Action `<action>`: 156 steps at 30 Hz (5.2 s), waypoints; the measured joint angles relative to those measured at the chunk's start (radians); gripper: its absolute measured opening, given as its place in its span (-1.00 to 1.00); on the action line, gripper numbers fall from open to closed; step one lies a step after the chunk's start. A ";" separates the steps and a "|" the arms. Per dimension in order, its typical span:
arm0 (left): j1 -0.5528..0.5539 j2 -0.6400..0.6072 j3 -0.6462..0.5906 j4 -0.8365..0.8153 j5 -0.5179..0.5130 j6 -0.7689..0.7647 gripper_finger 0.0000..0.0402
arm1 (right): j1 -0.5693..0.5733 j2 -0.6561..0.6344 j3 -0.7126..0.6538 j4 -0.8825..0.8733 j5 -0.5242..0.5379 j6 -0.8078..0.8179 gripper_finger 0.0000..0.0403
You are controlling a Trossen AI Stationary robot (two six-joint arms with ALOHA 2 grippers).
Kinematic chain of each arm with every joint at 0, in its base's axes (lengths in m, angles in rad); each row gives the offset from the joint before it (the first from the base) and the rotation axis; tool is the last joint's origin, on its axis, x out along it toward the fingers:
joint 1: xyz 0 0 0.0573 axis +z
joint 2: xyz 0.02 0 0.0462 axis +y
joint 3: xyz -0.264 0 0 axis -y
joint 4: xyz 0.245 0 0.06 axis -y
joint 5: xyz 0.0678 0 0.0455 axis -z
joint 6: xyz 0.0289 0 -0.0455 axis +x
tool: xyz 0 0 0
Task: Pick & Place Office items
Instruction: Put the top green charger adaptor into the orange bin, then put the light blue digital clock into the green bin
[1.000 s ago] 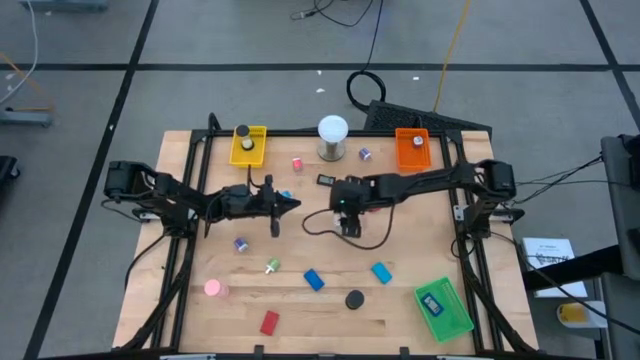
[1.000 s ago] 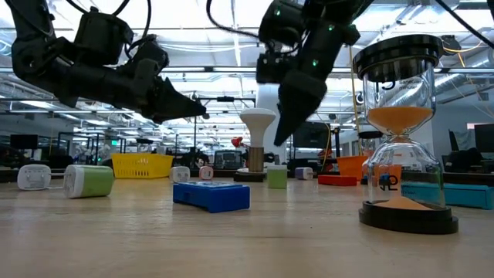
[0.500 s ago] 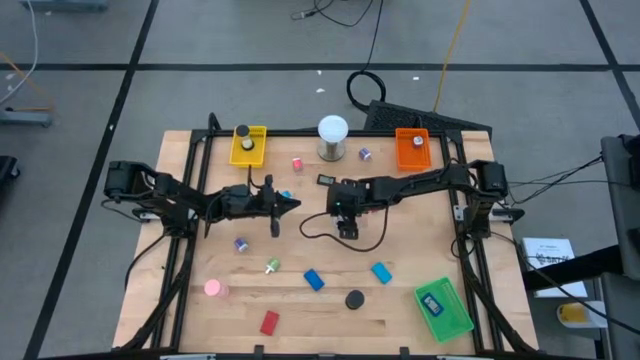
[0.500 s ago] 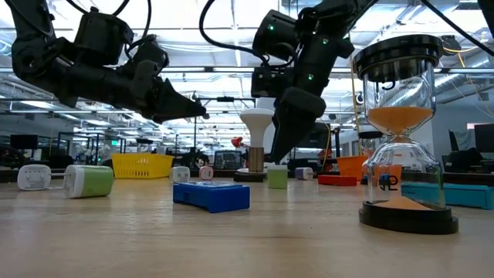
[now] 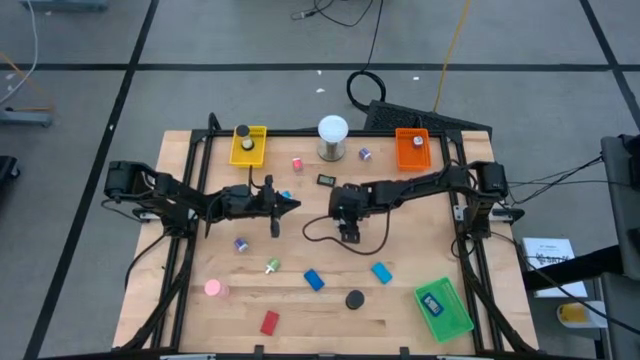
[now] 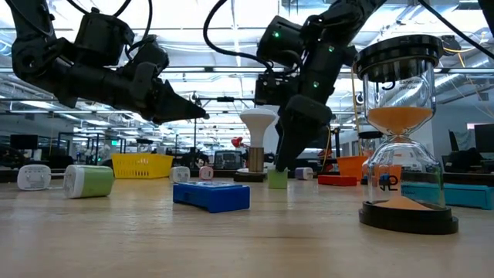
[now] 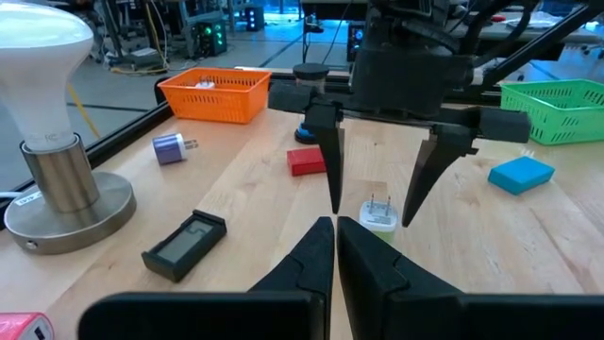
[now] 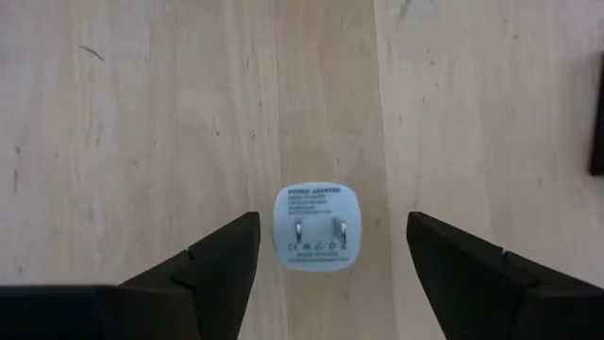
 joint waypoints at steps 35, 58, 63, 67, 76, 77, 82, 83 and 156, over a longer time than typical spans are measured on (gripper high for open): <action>0.000 0.000 0.000 -0.008 0.000 -0.017 -0.89 | -0.211 -0.498 -0.063 -0.259 0.244 0.334 -0.35; 0.000 0.000 0.000 -0.006 -0.023 -0.020 -0.89 | -0.904 -0.379 -0.258 -0.033 0.082 0.360 -0.34; 0.000 0.000 0.000 -0.006 -0.023 -0.021 -0.89 | -0.904 -0.313 -0.258 0.040 0.128 0.397 -0.33; 0.000 0.000 0.000 -0.006 -0.023 -0.020 -0.89 | -0.904 -0.293 -0.258 0.080 0.168 0.410 -0.33; 0.000 0.000 0.000 -0.006 -0.023 -0.021 -0.89 | -0.902 -0.282 -0.281 0.111 0.211 0.443 -0.33; 0.000 0.000 0.000 -0.006 -0.023 -0.022 -0.89 | -0.901 -0.278 -0.288 0.117 0.211 0.444 -0.33; 0.000 0.000 0.000 -0.006 -0.023 -0.022 -0.89 | -0.901 -0.278 -0.326 0.183 0.213 0.453 -0.33; 0.000 0.000 0.000 -0.006 -0.023 -0.023 -0.89 | -0.901 -0.278 -0.328 0.190 0.213 0.454 -0.33; 0.000 0.000 0.000 -0.051 -0.020 -0.078 -0.89 | 0.306 -0.915 -0.313 -0.841 0.318 0.808 -0.95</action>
